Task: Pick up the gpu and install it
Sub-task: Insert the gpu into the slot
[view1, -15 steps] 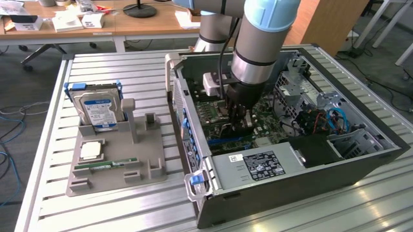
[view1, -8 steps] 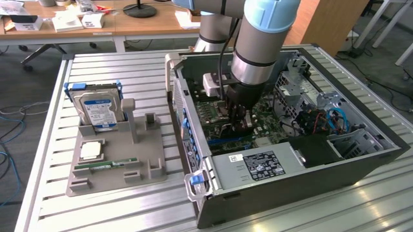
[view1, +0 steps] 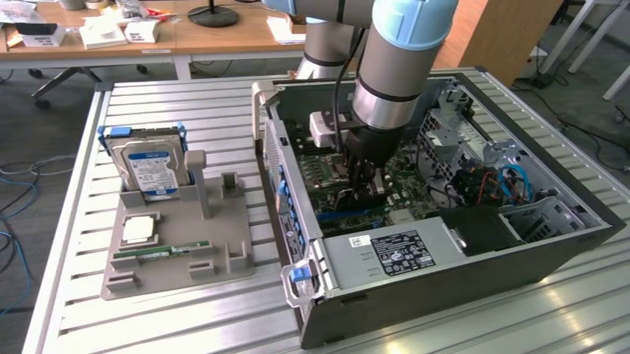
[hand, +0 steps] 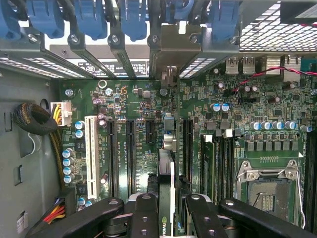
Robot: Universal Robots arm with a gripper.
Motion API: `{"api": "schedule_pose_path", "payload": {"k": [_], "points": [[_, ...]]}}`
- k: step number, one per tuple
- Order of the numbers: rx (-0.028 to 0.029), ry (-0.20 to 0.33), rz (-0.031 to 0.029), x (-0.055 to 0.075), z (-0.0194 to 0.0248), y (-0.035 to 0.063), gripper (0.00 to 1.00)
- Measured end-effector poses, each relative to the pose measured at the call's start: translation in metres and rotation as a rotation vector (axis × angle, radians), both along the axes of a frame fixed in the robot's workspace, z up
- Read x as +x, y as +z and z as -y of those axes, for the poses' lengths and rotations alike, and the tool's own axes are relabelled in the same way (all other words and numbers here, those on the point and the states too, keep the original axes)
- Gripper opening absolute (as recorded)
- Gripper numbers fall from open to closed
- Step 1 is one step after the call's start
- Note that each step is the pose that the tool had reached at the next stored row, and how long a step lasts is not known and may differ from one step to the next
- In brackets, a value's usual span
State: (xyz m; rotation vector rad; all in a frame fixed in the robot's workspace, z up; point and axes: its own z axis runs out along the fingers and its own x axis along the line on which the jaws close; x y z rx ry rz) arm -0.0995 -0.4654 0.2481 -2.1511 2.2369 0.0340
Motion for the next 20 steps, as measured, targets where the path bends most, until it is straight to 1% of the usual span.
{"api": "schedule_pose_path", "payload": {"k": [18, 19, 20], "points": [[0.0, 0.0, 0.0, -0.0002, 0.0, 0.0, 0.26], [-0.0001, 0.0, 0.0, -0.0002, 0.0, 0.0, 0.27], [-0.0001, 0.0, 0.0, -0.0002, 0.0, 0.0, 0.33]]}}
